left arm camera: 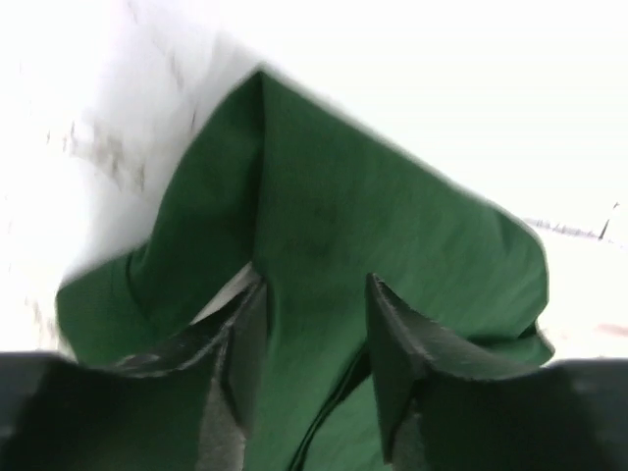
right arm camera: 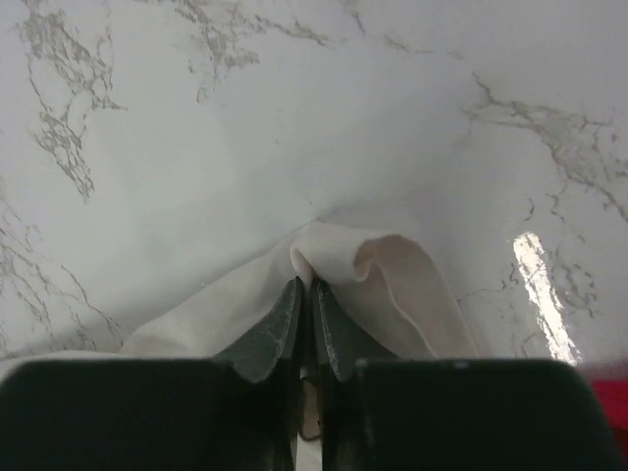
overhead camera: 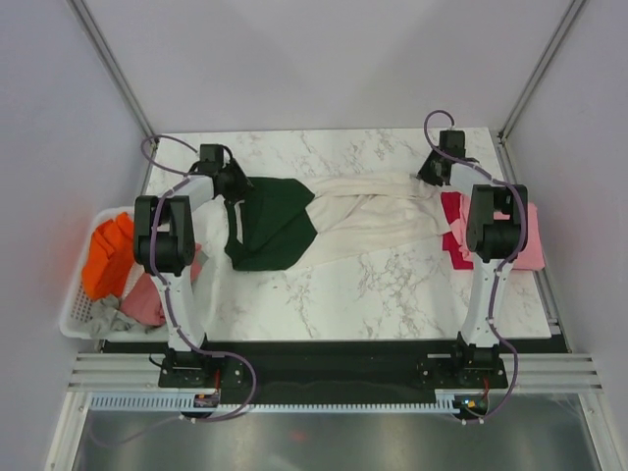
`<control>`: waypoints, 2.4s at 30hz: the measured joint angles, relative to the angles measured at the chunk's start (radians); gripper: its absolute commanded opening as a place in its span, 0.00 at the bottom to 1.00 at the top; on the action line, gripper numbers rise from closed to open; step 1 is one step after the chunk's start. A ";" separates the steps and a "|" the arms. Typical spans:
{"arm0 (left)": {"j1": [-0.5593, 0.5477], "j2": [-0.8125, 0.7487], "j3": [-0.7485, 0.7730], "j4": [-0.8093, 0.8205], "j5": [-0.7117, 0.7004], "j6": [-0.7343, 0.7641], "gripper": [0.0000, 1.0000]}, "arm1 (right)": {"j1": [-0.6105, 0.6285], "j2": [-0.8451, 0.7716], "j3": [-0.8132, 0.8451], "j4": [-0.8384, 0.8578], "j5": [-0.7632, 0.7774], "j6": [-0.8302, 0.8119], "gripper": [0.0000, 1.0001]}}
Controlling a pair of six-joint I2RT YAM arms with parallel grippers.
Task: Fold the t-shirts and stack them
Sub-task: Fold the tshirt
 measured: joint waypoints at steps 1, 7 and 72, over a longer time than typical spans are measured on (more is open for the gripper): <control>0.004 0.016 0.024 -0.001 0.001 -0.003 0.41 | 0.004 0.006 0.000 -0.003 -0.002 0.003 0.08; 0.043 0.175 0.230 -0.058 0.053 -0.006 0.02 | 0.019 -0.031 -0.089 0.057 0.003 0.026 0.00; 0.064 -0.875 -0.712 -0.100 -0.113 -0.414 0.88 | 0.253 -0.793 -1.128 0.233 0.466 0.776 0.00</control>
